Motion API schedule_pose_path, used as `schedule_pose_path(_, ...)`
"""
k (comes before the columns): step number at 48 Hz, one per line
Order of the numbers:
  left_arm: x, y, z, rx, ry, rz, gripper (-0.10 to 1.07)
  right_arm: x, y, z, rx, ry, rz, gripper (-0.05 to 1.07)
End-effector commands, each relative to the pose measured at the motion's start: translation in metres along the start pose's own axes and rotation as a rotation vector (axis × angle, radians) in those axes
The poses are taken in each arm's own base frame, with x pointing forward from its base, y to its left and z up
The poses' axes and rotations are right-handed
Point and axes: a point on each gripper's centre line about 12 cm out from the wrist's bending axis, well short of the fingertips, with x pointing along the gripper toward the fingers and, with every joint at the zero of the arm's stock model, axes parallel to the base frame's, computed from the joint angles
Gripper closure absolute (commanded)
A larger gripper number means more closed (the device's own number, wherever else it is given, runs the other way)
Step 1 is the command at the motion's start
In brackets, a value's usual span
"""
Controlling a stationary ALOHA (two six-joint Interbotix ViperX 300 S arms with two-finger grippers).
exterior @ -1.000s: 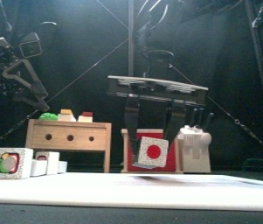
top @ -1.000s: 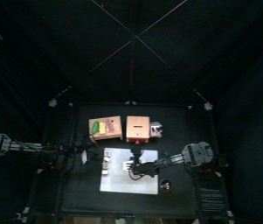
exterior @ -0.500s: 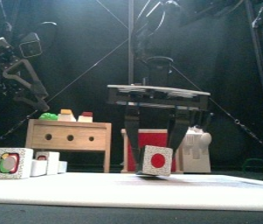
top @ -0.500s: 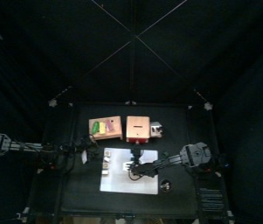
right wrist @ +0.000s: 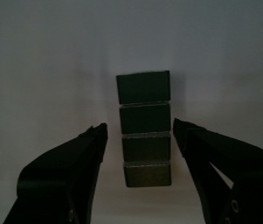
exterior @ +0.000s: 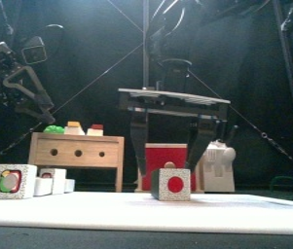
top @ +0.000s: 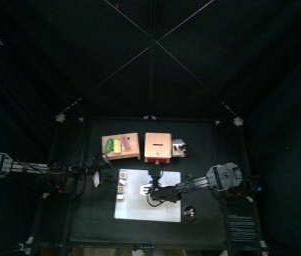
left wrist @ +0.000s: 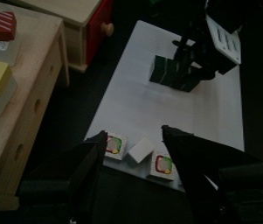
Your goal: Place green sushi roll into cutting position
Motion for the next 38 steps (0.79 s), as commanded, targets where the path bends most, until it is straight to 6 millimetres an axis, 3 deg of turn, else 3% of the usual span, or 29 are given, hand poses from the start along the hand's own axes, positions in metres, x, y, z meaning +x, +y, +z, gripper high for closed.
schedule_pose_path(1,0.0,-0.001,0.008,-0.003,-0.018,-0.002,0.08,-0.033,0.006,0.01,-0.024,-0.006,0.078,0.09)
schedule_pose_path(24,0.0,0.0,0.006,-0.04,-0.011,0.002,0.08,-0.068,0.012,0.036,-0.392,-0.095,0.165,0.09)
schedule_pose_path(38,0.0,0.0,0.008,-0.047,-0.019,0.003,0.08,-0.065,0.029,0.067,-0.574,-0.225,0.182,0.09)
